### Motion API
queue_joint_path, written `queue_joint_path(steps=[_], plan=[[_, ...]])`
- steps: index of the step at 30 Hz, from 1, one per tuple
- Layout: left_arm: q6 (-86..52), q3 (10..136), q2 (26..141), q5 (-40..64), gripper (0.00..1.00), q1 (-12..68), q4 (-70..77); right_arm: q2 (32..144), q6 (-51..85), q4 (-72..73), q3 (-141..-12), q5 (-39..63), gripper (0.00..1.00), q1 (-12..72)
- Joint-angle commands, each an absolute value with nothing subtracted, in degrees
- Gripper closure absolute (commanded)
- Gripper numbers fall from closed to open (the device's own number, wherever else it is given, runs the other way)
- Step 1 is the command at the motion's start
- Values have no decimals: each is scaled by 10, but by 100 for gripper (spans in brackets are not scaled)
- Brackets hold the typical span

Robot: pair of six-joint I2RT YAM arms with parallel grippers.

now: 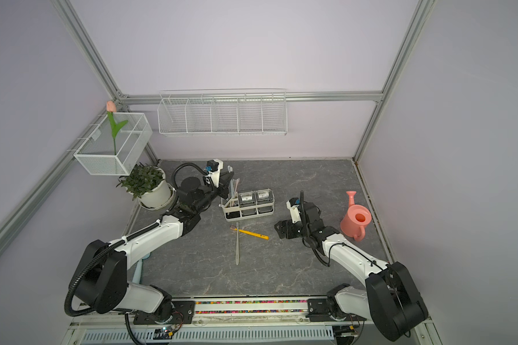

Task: Place the toothbrush into the toothbrush holder
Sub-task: Place the toothbrush in the toothbrush holder.

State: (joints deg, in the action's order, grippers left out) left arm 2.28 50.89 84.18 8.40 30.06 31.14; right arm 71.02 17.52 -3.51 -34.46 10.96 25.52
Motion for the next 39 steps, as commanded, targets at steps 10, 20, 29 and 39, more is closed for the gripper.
queue_joint_path(steps=[10,20,29,39], plan=[[37,505,865,92,100,303,373,712,153,-36,-366,117,14,249],[38,501,889,98,100,304,389,713,152,-37,-365,106,14,249],[49,496,904,90,100,303,385,719,155,-38,-365,105,14,249],[53,474,910,76,100,304,404,723,160,-37,-370,105,14,249]])
